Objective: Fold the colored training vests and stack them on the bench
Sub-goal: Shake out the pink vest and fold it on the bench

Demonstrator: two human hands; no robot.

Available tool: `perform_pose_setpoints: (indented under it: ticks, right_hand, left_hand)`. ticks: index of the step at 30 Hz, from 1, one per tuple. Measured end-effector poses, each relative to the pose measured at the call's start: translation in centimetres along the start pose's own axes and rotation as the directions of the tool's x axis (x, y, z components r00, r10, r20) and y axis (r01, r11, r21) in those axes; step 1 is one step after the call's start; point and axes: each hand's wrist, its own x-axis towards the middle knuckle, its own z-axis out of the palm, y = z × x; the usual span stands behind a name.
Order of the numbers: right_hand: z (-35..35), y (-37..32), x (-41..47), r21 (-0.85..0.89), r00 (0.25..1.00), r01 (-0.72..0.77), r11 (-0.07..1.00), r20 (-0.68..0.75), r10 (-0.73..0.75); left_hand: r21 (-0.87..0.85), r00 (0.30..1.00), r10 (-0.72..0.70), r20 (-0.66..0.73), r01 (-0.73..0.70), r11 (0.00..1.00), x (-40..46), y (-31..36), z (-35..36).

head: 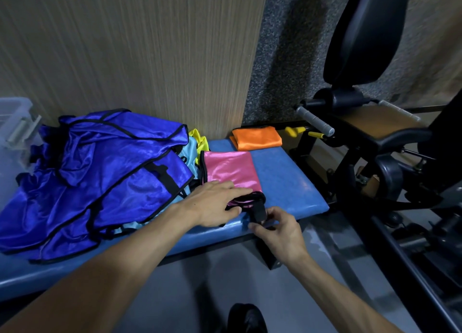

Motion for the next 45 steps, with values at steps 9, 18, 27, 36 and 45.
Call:
perform_pose_setpoints:
  ticks: [9,18,27,36,45]
  right_hand:
    - [0.2,-0.8,0.0,0.331,0.991,-0.134,0.934,0.031,0.131]
    - [-2.1,-1.6,-1.8,0.038,0.985,0.145,0.989,0.087,-0.148]
    - [-1.9,-2.3,-0.4,-0.392,0.873,0.482,0.784,0.138,-0.468]
    - [-3.0,-3.7,0.4,-0.467,0.868,0.479,0.743,0.379,-0.321]
    - [-3.9,-5.5,2.9,-0.510,0.856,0.511,0.692,0.372,-0.359]
  left_hand:
    - [0.014,1.000,-0.008,-0.014,0.008,1.000,-0.1,0.5,-0.3]
    - [0.035,1.000,-0.004,-0.001,0.004,0.999,-0.1,0.9,-0.4]
    - [0.078,0.999,0.024,0.038,-0.027,0.997,-0.1,1.0,-0.1]
    - [0.086,0.998,0.013,0.063,-0.019,0.996,0.2,1.0,-0.3]
    - [0.110,0.994,0.007,0.109,-0.019,0.994,0.4,1.3,-0.8]
